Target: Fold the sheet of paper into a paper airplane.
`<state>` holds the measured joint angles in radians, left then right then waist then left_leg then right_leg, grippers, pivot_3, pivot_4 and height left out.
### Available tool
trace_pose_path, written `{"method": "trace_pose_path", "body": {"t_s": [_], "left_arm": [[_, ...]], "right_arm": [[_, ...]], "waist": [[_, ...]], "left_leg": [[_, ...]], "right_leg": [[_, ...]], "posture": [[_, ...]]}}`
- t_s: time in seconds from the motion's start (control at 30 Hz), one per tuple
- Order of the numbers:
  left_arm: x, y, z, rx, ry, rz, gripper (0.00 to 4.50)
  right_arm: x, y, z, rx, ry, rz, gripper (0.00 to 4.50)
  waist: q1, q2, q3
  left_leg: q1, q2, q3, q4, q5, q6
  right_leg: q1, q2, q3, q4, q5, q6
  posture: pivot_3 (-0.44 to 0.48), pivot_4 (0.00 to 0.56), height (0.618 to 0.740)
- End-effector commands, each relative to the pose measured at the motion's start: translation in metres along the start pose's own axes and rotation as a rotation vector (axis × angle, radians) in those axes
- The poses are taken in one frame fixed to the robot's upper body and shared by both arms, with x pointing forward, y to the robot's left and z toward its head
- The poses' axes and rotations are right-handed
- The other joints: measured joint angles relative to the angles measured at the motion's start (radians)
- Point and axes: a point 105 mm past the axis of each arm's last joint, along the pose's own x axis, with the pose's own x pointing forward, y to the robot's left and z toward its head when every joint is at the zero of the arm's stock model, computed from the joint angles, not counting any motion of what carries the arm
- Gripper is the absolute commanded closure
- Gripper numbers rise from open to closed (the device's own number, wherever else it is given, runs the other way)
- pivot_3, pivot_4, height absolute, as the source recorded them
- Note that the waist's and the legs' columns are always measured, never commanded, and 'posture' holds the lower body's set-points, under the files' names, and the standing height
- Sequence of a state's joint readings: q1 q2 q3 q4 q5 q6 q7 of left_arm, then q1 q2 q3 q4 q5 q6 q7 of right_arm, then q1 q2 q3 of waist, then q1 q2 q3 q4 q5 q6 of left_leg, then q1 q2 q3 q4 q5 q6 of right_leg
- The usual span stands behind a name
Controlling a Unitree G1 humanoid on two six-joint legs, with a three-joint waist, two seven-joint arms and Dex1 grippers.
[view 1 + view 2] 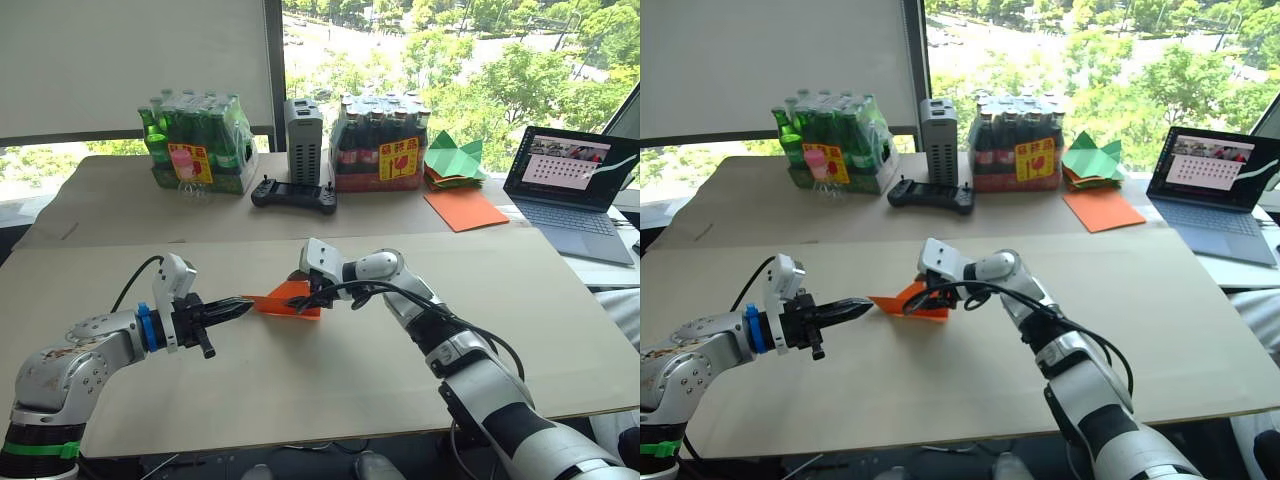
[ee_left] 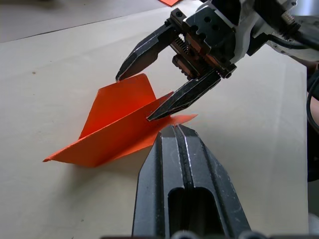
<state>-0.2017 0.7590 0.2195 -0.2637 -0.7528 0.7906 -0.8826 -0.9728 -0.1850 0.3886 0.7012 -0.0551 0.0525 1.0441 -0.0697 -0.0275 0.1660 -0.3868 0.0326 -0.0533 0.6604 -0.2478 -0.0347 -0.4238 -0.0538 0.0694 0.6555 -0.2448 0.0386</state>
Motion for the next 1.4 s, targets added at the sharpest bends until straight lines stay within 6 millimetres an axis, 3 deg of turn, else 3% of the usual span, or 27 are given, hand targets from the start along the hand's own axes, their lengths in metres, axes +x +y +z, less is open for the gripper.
{"method": "trace_pose_path", "body": {"t_s": [0.03,0.57,0.6,0.83,1.17,1.4], "left_arm": [[-0.002,-0.007,0.01,0.028,-0.026,-0.016,4.5],[-0.004,-0.008,0.009,0.028,-0.016,-0.017,4.5],[-0.004,-0.008,0.009,0.028,-0.015,-0.017,4.5],[-0.005,-0.009,0.008,0.027,-0.015,-0.015,4.5],[-0.007,-0.01,0.008,0.027,-0.013,-0.01,4.5],[-0.006,-0.011,0.008,0.035,-0.016,-0.02,4.5]], "right_arm": [[-0.001,-0.003,0.002,-0.075,0.028,0.005,1.62],[0.007,0.0,0.0,-0.087,0.042,0.018,1.62],[0.007,0.0,-0.001,-0.088,0.044,0.021,2.14],[0.008,0.004,-0.004,-0.085,0.055,0.041,4.48],[-0.001,-0.003,-0.007,-0.054,0.056,-0.023,4.48],[-0.053,-0.018,-0.042,0.099,0.173,-0.231,4.48]], "waist": [[-0.001,0.0,0.0],[-0.001,0.0,0.0],[-0.001,0.0,0.0],[-0.001,0.0,0.0],[0.0,0.0,0.0],[0.011,0.0,0.0]], "left_leg": [[0.0,0.0,0.0,0.0,0.0,0.0],[0.0,0.0,0.0,0.0,0.0,0.0],[0.0,0.0,0.0,0.0,0.0,0.0],[0.0,0.0,0.0,0.0,0.0,0.0],[0.0,0.0,0.0,0.0,0.0,0.0],[-0.001,-0.002,0.0,0.0,0.0,0.0]], "right_leg": [[0.0,0.0,0.0,0.0,0.0,0.0],[0.0,0.0,0.0,0.0,0.0,0.0],[0.0,0.0,0.0,0.0,0.0,0.0],[0.0,0.0,0.0,0.0,0.0,0.0],[0.0,0.0,0.0,0.0,0.0,0.0],[0.0,-0.002,0.0,-0.001,0.0,0.0]], "posture": [[0.0,0.15,0.74],[0.0,0.15,0.74],[0.0,0.15,0.74],[0.0,0.15,0.74],[0.0,0.15,0.74],[0.0,0.15,0.74]]}}
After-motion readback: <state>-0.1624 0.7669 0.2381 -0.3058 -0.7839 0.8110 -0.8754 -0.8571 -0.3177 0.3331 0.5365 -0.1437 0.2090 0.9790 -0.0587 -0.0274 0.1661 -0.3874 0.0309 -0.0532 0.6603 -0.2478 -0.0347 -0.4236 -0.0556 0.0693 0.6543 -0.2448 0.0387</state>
